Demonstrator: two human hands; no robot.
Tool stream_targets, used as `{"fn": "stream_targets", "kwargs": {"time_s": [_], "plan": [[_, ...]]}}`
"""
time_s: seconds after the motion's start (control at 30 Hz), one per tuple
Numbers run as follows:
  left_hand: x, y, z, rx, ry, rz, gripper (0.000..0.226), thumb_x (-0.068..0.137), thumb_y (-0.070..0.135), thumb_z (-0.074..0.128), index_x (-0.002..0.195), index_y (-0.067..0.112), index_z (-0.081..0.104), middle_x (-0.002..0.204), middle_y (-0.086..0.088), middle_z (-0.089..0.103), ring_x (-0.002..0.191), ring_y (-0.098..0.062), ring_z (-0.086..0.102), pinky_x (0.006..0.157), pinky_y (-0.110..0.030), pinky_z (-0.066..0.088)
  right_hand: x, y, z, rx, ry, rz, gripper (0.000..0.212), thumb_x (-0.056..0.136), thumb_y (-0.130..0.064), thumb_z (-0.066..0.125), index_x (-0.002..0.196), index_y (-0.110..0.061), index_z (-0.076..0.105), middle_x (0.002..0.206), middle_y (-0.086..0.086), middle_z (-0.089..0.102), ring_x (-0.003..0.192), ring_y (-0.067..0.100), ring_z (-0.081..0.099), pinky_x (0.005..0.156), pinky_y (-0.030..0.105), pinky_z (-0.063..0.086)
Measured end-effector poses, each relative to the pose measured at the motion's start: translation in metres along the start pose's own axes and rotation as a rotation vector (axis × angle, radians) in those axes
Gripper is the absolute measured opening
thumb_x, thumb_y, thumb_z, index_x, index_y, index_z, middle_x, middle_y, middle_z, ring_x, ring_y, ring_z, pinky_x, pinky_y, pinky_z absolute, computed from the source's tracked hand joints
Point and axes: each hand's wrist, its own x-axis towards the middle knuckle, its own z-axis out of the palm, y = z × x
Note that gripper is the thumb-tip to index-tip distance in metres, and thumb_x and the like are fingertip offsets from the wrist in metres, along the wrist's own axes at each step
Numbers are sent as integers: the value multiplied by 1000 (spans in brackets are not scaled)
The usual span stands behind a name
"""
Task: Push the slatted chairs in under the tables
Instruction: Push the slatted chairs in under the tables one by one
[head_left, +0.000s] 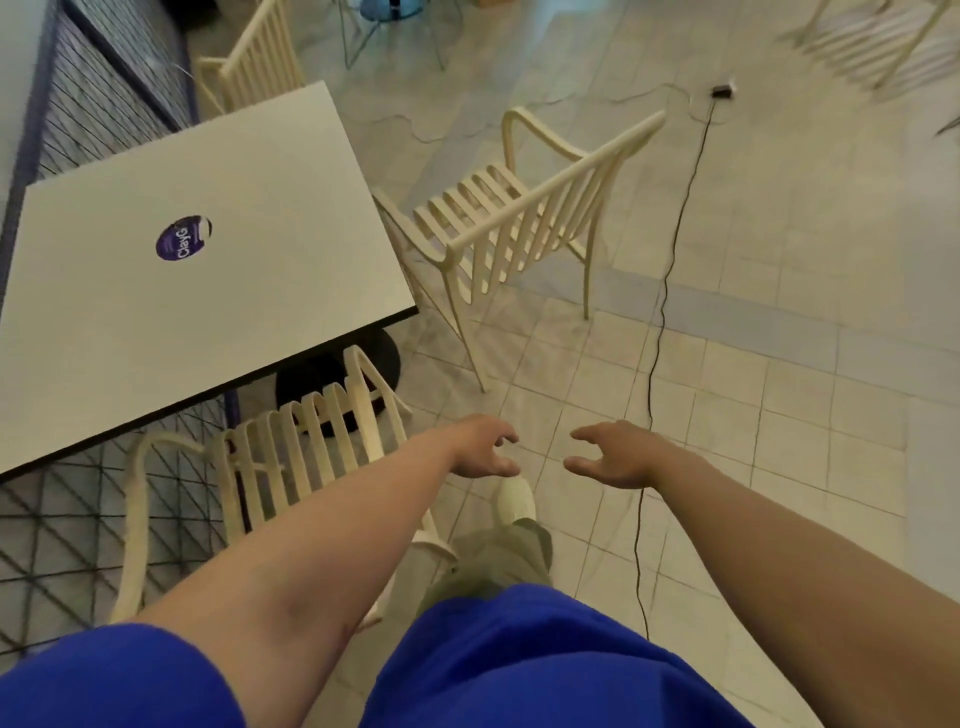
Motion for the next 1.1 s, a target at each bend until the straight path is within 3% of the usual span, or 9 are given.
{"fn": "stream_targets", "kwargs": {"time_s": [0.53,0.7,1.1], "plan": [[118,-19,-187,-23,175,6,64,92,50,65,146,20,47,144,-3,54,130,-21,51,107,-35,41,167,2,-190,-121,-2,-78,74,93,-66,48,153,-24,36,157,0,40,142,23,37,116,39,30],[160,-3,-222,-26,178,-10,64,93,47,66,147,19,46,146,-3,52,130,-20,52,103,-31,40,209,30,-235,-130,11,-123,74,93,-65,49,152,-24,37,156,1,41,142,23,38,116,40,30],[282,81,-272,-223,146,-248,64,89,51,67,146,29,46,144,3,54,130,-18,51,109,-41,42,318,144,-358,-265,-176,-255,74,91,-67,48,152,-26,36,156,1,40,143,22,36,116,45,31]]}}
